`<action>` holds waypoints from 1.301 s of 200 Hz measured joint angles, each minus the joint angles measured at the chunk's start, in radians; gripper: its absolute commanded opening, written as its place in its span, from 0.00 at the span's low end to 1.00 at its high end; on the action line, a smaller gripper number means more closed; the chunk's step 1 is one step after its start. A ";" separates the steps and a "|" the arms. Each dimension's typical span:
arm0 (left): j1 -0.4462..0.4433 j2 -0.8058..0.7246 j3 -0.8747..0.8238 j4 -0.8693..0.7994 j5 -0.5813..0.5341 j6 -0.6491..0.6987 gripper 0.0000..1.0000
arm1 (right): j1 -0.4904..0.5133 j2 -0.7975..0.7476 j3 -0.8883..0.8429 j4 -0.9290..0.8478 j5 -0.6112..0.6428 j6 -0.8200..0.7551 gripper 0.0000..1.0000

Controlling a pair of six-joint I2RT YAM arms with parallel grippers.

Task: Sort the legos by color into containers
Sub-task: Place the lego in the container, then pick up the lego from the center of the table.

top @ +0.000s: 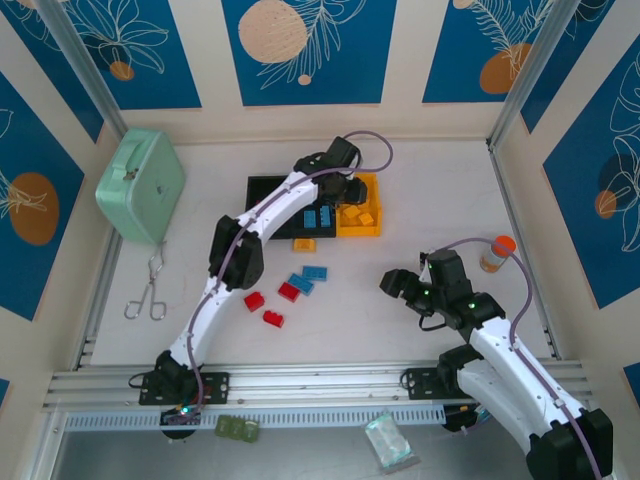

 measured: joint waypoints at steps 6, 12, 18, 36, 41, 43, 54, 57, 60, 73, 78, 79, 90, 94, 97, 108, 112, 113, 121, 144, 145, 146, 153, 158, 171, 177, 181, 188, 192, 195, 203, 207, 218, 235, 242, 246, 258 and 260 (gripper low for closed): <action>-0.001 0.003 0.003 0.002 0.007 0.001 0.46 | -0.001 0.000 0.000 0.000 0.000 0.000 0.73; -0.003 0.005 0.010 0.002 0.010 0.003 0.49 | -0.002 0.000 0.000 0.000 0.000 0.000 0.73; -0.005 0.006 0.014 0.001 0.013 0.003 0.50 | -0.002 0.000 0.000 0.000 0.000 0.000 0.73; -0.012 0.006 0.024 0.001 0.016 0.000 0.54 | -0.002 0.000 0.000 0.000 -0.004 0.000 0.73; -0.014 0.006 0.025 0.000 0.016 0.002 0.53 | -0.002 0.000 -0.002 0.001 -0.006 0.000 0.73; -0.014 0.006 0.025 0.000 0.016 0.002 0.53 | -0.002 0.000 -0.002 0.001 -0.007 0.000 0.73; -0.018 0.006 0.026 -0.001 0.016 0.003 0.53 | -0.002 0.000 -0.005 0.000 -0.009 0.000 0.73; -0.018 0.006 0.026 -0.002 0.016 0.003 0.52 | -0.002 0.000 -0.005 0.000 -0.010 0.000 0.73; -0.019 0.006 0.026 -0.003 0.016 0.003 0.52 | -0.002 0.000 -0.006 0.001 -0.011 0.000 0.73; -0.021 0.000 0.014 -0.002 0.016 0.004 0.52 | -0.002 0.000 -0.008 0.000 -0.015 0.000 0.73; -0.023 -0.012 -0.006 0.002 0.015 0.004 0.52 | -0.002 0.000 -0.008 0.000 -0.015 0.000 0.73; -0.023 -0.014 -0.010 0.003 0.015 0.004 0.52 | -0.002 0.000 -0.008 0.000 -0.015 0.000 0.73; -0.023 -0.061 -0.089 0.011 0.015 0.004 0.52 | -0.001 0.000 -0.008 0.001 -0.018 0.000 0.73; -0.024 -0.083 -0.122 0.018 0.015 0.004 0.52 | 0.001 0.000 -0.008 0.000 -0.018 0.000 0.73; -0.024 -0.104 -0.157 0.027 0.014 0.004 0.52 | 0.002 0.000 -0.008 0.000 -0.018 0.000 0.73; -0.025 -0.190 -0.280 0.053 0.012 0.003 0.53 | 0.009 0.003 -0.007 0.000 -0.018 -0.002 0.73; -0.025 -0.220 -0.322 0.059 0.011 0.004 0.53 | 0.013 0.004 -0.006 0.000 -0.017 -0.004 0.73; -0.025 -0.233 -0.338 0.063 0.011 0.004 0.53 | 0.014 0.005 -0.006 0.000 -0.017 -0.004 0.73; -0.026 -0.309 -0.433 0.083 0.011 0.004 0.54 | 0.027 0.011 0.000 -0.004 -0.013 -0.005 0.73; -0.024 -0.525 -0.676 0.150 0.000 0.004 0.56 | 0.087 0.048 0.033 -0.008 0.013 -0.008 0.73; -0.023 -0.539 -0.689 0.152 0.000 0.003 0.56 | 0.089 0.049 0.034 -0.008 0.013 -0.008 0.73; -0.023 -0.547 -0.697 0.154 0.000 0.003 0.56 | 0.093 0.052 0.037 -0.007 0.014 -0.008 0.73; -0.017 -0.619 -0.779 0.182 -0.002 0.003 0.56 | 0.116 0.069 0.051 -0.007 0.025 -0.008 0.74; -0.013 -0.669 -0.841 0.204 -0.007 0.000 0.57 | 0.132 0.082 0.062 -0.008 0.033 -0.008 0.74; -0.002 -0.788 -0.989 0.246 -0.007 -0.006 0.58 | 0.174 0.127 0.094 -0.007 0.053 -0.007 0.74; 0.006 -0.841 -1.059 0.261 -0.007 -0.011 0.59 | 0.193 0.148 0.109 -0.007 0.062 -0.008 0.74; 0.012 -0.874 -1.101 0.267 -0.007 -0.014 0.58 | 0.206 0.165 0.121 -0.006 0.069 -0.007 0.74; 0.023 -0.920 -1.166 0.275 -0.008 -0.023 0.59 | 0.227 0.193 0.140 -0.006 0.082 -0.007 0.75; 0.030 -0.947 -1.208 0.282 -0.008 -0.027 0.59 | 0.241 0.208 0.153 -0.006 0.090 -0.007 0.75; 0.034 -0.966 -1.234 0.282 -0.008 -0.029 0.59 | 0.249 0.221 0.161 -0.005 0.094 -0.007 0.76; 0.045 -1.012 -1.305 0.288 -0.011 -0.037 0.59 | 0.274 0.260 0.188 -0.007 0.112 -0.007 0.77; 0.048 -1.036 -1.339 0.289 -0.012 -0.043 0.59 | 0.282 0.276 0.200 -0.007 0.117 -0.006 0.78; 0.060 -1.093 -1.422 0.290 -0.016 -0.056 0.59 | 0.309 0.336 0.243 -0.008 0.138 -0.001 0.81; 0.073 -1.196 -1.539 0.283 -0.026 -0.080 0.62 | 0.345 0.434 0.312 -0.011 0.168 0.005 0.84; 0.077 -1.238 -1.577 0.278 -0.027 -0.091 0.64 | 0.359 0.476 0.343 -0.012 0.179 0.010 0.85; 0.080 -1.259 -1.596 0.278 -0.029 -0.103 0.64 | 0.366 0.496 0.359 -0.016 0.184 0.011 0.87; 0.087 -1.338 -1.656 0.274 -0.031 -0.123 0.64 | 0.390 0.572 0.415 -0.024 0.200 0.018 0.89; 0.089 -1.353 -1.667 0.273 -0.032 -0.129 0.64 | 0.393 0.585 0.424 -0.026 0.203 0.019 0.90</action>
